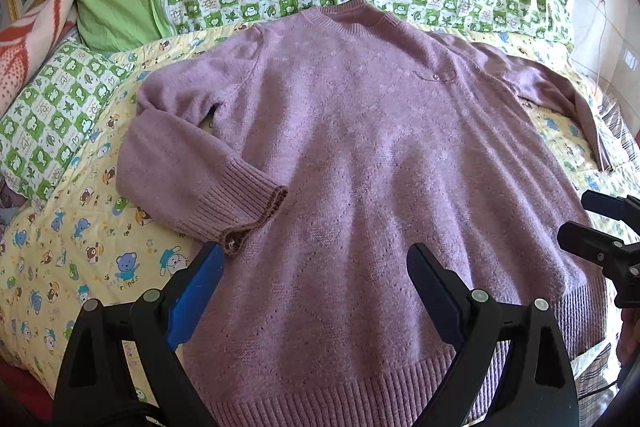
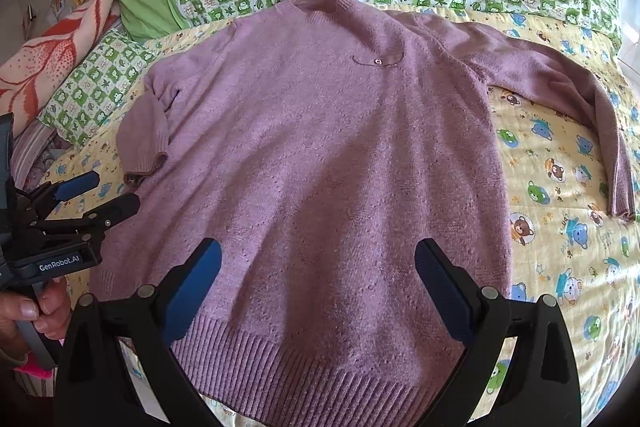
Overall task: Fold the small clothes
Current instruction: 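Move both grippers over the lilac sweater toward its side edge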
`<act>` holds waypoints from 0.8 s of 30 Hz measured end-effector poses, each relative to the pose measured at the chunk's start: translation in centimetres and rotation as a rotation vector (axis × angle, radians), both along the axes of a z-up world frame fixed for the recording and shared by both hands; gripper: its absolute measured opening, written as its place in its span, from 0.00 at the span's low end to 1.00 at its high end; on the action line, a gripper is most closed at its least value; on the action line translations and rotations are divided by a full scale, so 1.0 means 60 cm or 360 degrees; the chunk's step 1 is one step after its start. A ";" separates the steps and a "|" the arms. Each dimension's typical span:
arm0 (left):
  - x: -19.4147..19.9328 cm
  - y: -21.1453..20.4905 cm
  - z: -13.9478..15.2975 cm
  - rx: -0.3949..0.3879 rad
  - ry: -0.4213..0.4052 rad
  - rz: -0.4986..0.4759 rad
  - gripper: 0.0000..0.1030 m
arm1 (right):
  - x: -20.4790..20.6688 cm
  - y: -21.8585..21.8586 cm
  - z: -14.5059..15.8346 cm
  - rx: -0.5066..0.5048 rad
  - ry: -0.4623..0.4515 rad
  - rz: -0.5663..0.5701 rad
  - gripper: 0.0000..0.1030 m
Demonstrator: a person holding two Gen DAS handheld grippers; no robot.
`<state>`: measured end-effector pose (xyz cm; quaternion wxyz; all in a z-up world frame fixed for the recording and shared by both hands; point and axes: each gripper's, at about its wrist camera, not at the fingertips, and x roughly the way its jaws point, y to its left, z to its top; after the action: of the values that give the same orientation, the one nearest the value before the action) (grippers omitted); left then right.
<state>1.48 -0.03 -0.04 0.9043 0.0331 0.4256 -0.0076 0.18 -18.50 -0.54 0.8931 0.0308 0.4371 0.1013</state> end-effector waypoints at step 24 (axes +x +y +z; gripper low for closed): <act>0.016 -0.010 -0.014 0.0031 -0.0010 -0.0009 0.90 | 0.005 0.001 -0.001 -0.0101 -0.0037 0.0002 0.95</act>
<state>2.44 -0.61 -0.87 0.9052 0.0431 0.4228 -0.0060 0.50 -18.42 -0.62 0.8986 0.0010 0.4297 0.0882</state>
